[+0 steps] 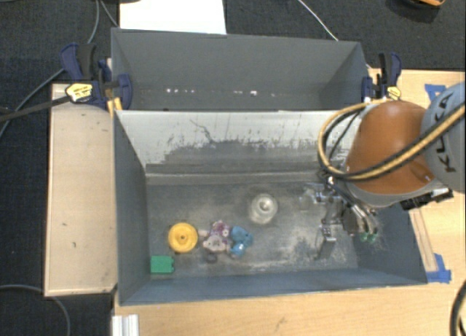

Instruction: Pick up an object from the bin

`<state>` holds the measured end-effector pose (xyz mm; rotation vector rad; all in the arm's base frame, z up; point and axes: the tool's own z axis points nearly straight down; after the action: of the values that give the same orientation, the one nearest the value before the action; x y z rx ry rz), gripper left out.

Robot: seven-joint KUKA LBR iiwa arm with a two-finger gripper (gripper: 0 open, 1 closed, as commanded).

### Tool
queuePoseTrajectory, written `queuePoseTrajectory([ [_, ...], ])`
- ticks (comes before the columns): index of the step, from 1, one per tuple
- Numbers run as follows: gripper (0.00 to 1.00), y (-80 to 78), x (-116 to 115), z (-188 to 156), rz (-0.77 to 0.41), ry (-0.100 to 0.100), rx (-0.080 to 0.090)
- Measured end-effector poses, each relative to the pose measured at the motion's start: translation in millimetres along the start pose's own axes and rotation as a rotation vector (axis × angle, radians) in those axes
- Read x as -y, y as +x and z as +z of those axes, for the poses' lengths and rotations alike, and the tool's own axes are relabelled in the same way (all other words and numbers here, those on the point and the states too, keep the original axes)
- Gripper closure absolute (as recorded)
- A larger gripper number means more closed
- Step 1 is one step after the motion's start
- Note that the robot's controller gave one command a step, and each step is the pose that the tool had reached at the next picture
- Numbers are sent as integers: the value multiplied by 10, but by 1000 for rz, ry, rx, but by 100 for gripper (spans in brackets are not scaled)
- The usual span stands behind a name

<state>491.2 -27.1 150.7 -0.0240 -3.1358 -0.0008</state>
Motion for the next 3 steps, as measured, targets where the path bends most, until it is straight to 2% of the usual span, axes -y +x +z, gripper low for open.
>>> queuePoseTrajectory([
  [1,0,-17,-1,-44,-1,0,8],
  [2,0,-644,-395,643,-3,-1,12],
  [3,0,-697,-523,901,-27,0,9],
])
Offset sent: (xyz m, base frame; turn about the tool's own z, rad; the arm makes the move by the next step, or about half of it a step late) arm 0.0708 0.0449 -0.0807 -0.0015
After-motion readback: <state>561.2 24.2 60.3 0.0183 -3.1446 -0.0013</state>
